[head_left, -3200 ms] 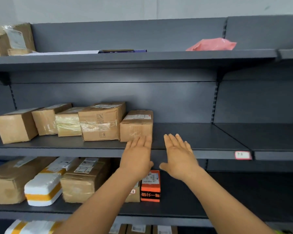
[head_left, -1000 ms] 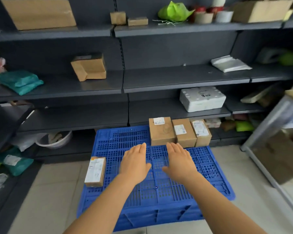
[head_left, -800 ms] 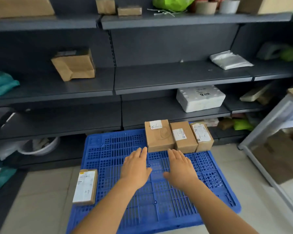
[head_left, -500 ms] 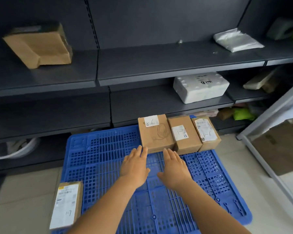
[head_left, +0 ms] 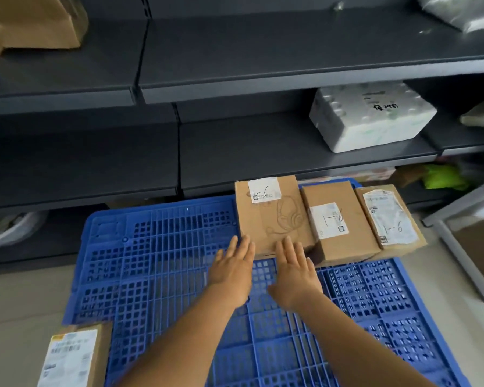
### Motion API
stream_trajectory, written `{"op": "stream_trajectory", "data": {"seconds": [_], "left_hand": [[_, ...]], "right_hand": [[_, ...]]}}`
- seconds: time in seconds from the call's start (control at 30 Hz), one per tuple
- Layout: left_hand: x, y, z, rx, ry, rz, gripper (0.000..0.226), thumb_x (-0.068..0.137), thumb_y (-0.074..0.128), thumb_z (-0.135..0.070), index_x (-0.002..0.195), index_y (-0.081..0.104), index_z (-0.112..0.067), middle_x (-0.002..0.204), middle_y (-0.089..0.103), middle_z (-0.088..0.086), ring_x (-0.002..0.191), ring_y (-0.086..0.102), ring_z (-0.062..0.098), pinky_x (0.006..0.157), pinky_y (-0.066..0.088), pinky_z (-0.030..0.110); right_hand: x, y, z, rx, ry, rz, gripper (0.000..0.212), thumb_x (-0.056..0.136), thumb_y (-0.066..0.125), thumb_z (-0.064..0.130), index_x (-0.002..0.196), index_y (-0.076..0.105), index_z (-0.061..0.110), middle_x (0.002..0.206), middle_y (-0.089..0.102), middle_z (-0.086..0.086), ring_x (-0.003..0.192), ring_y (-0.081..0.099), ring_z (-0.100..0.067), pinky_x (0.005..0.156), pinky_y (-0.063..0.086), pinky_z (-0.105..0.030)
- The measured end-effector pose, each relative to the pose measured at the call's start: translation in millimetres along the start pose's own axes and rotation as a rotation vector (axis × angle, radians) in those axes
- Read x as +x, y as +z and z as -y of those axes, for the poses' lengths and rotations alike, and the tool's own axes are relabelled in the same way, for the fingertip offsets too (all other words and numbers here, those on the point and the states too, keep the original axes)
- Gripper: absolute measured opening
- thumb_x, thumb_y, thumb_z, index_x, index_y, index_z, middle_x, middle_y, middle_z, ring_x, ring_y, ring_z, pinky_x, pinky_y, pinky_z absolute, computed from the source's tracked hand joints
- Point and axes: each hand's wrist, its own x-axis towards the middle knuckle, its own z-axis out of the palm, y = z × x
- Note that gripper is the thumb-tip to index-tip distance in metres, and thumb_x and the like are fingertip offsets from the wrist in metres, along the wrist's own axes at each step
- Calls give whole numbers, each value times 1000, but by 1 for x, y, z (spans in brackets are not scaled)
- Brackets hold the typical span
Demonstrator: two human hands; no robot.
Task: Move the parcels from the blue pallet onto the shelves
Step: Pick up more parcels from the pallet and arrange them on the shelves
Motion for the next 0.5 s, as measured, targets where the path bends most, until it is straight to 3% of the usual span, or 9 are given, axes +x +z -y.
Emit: {"op": "stream_trajectory", "data": {"seconds": [0.13,0.27,0.33,0.5], "left_hand": [[7,4,12,4,-17,-45,90,93,57,-7,152,-11,-19,156,-27,-9,146,-19,20,118,-2,39],[6,0,13,-86,-41,-109,75,99,49,-16,153,-1,-15,160,-16,-5,148,-10,21,119,3,38],[8,-3,11,-128,-63,-133,70,99,49,-22,153,7,-13,161,-10,-1,148,0,24,119,11,38],[18,-11,3,-211,-161,-152,57,97,51,-33,145,27,-13,158,11,12,140,30,28,108,36,39]], "right_hand": [[9,9,12,-7,-15,7,97,95,51,43,149,-24,12,153,-36,-4,142,-29,-29,119,-2,-40],[13,4,17,14,-100,-30,88,95,49,45,153,-12,18,159,-22,4,146,-18,-24,120,1,-40],[15,0,11,93,-57,-87,84,95,50,43,154,-5,22,160,-18,2,147,-17,-23,120,0,-40],[22,-2,0,146,83,-81,87,95,50,46,153,-11,25,155,-31,-9,143,-24,-35,119,2,-44]]}}
